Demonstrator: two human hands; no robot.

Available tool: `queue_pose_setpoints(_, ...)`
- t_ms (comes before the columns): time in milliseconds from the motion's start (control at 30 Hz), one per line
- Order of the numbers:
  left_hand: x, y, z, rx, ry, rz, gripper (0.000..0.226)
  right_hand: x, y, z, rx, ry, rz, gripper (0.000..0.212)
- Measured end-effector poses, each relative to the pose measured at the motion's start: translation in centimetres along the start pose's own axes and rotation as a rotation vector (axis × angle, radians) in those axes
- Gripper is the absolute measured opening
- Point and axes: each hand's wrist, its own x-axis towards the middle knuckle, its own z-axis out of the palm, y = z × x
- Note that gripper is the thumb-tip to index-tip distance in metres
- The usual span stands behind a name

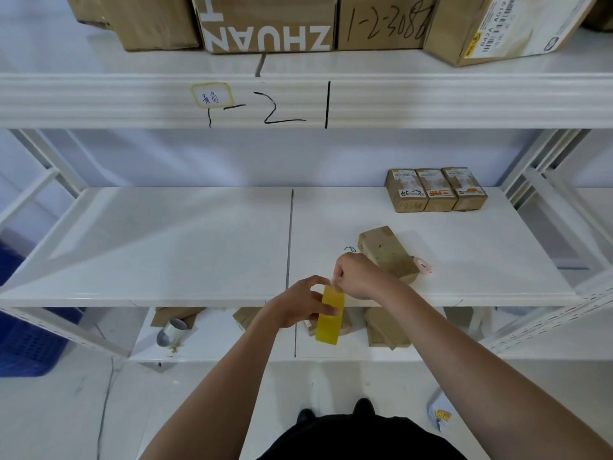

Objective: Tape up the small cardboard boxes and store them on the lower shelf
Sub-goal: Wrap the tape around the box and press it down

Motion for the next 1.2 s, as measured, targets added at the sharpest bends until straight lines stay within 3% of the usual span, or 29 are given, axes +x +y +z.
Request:
queue_pose_setpoints(200, 0.6, -0.7, 1.4, -0.052, 0.034, -0.120, 0.060, -0.3, 0.6, 0.8, 0.007, -0.033, 0.029, 0.015)
queue_pose_setpoints(367, 1.2, -1.8, 1.8, -0.044, 0.103, -0.143, 0.038, 0.0, 0.8, 0.8, 0.016, -0.036, 0.018, 0.015)
queue_pose_setpoints(500, 1.3, -2.1, 1.8, -0.043, 0.130, -0.130, 0.055, 0.5, 0.8, 0.9, 0.020, -0.040, 0.014, 0.021)
queue_pose_setpoints(667, 1.7, -2.9, 1.6, -0.004, 0.195, -0.170, 0.061, 1.3, 1.4, 2.3, 0.034, -0.019, 0.023, 0.022)
queue_pose_setpoints(867, 2.7, -4.0, 1.8, -0.051, 0.249, -0.234, 0.028, 3.5, 1.8, 4.5, 0.050, 0.032, 0.045, 0.015)
queue_pose_setpoints(1200, 4.0, -5.0, 1.6, -0.099, 0.271, -0.306, 0.027, 5.6, 1.5, 5.6, -0.062, 0.057, 0.046, 0.014)
